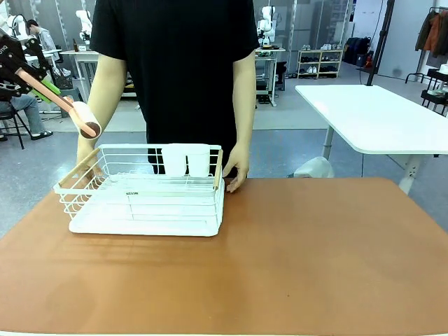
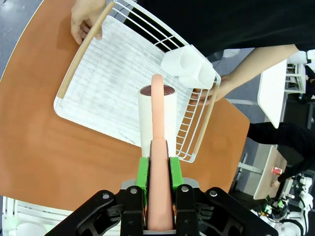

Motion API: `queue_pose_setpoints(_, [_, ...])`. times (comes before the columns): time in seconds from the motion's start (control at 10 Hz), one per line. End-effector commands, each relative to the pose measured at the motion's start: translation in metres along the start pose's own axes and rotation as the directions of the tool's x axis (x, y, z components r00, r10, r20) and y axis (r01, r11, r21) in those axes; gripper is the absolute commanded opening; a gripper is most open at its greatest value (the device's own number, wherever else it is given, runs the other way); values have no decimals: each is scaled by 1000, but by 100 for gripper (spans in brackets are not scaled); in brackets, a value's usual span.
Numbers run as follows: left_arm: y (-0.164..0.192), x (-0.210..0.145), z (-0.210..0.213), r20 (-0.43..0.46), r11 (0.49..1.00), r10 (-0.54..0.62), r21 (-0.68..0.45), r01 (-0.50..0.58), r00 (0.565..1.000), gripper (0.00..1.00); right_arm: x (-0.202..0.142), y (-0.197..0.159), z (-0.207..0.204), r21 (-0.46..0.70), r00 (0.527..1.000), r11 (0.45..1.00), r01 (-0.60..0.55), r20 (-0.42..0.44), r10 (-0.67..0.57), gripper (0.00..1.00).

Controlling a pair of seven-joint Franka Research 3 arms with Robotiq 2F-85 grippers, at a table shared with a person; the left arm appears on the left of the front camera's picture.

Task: Clean the table.
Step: Clean the table with the Lint Roller when the human lifts the Dish drying rack.

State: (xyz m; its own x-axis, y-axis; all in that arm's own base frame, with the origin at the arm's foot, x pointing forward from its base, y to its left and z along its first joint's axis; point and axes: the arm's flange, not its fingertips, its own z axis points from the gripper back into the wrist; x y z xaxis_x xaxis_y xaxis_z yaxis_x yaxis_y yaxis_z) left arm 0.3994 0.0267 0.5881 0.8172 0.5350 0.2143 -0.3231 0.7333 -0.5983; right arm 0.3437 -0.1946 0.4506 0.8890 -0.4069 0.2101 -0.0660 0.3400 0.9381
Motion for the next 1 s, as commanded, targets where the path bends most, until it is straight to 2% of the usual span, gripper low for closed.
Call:
queue_pose_setpoints(0.0, [-1, 0, 1, 3, 1000, -4, 0, 4, 1000, 21, -5, 3, 0, 11, 1000, 1000, 6, 5, -6, 100])
queue_pose_setpoints(0.9, [-1, 0, 1, 3, 1000, -4, 0, 4, 1000, 21, -5, 3, 0, 11, 1000, 1000, 6, 5, -6, 100])
